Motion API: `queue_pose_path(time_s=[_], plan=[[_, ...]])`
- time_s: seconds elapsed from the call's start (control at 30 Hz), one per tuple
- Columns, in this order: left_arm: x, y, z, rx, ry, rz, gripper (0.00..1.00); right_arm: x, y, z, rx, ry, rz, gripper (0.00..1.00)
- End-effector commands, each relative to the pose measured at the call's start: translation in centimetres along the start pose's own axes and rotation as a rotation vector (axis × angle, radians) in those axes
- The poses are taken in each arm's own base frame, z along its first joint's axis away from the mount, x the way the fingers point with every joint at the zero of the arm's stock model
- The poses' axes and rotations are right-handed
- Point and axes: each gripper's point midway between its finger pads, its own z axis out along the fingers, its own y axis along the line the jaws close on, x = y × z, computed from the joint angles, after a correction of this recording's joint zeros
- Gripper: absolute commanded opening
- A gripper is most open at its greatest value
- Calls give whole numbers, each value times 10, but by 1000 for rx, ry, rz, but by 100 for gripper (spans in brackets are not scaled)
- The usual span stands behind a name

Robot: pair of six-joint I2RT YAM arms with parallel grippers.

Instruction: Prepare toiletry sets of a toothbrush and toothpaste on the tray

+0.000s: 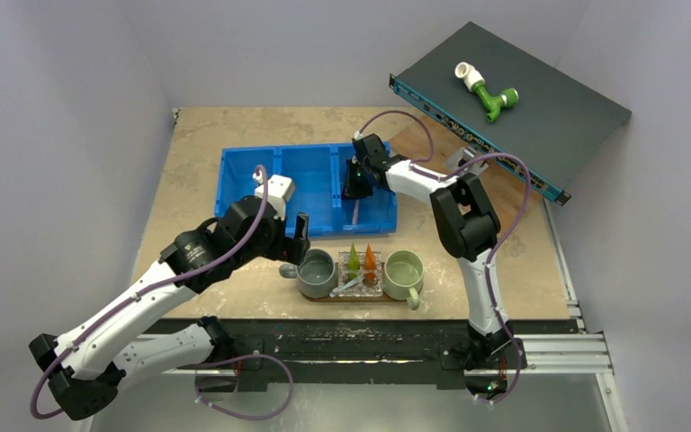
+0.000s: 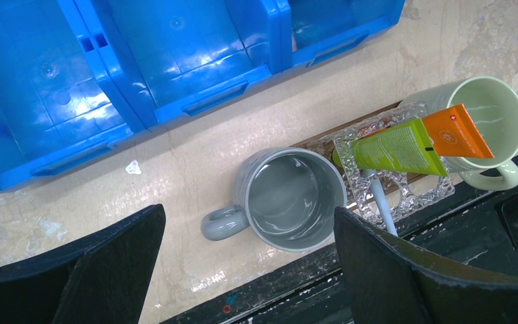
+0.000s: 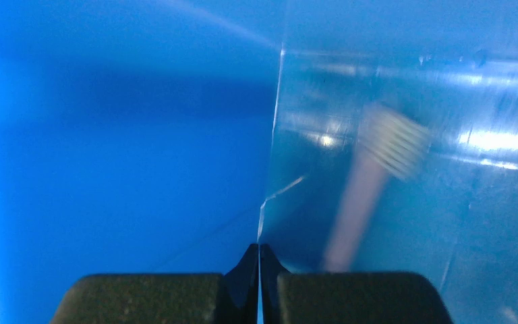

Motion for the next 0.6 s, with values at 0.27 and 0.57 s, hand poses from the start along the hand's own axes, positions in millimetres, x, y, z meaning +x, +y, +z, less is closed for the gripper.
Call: queue_pose_path(time_s=[0.27,0.57], plan=[[-14,-5,-4,26,-42,-10,95,-7,5,3,3,-25,-6,0],[-16,-5,-5,28,-54,-10,95,-38,20,-38,10,-127,-71,0]])
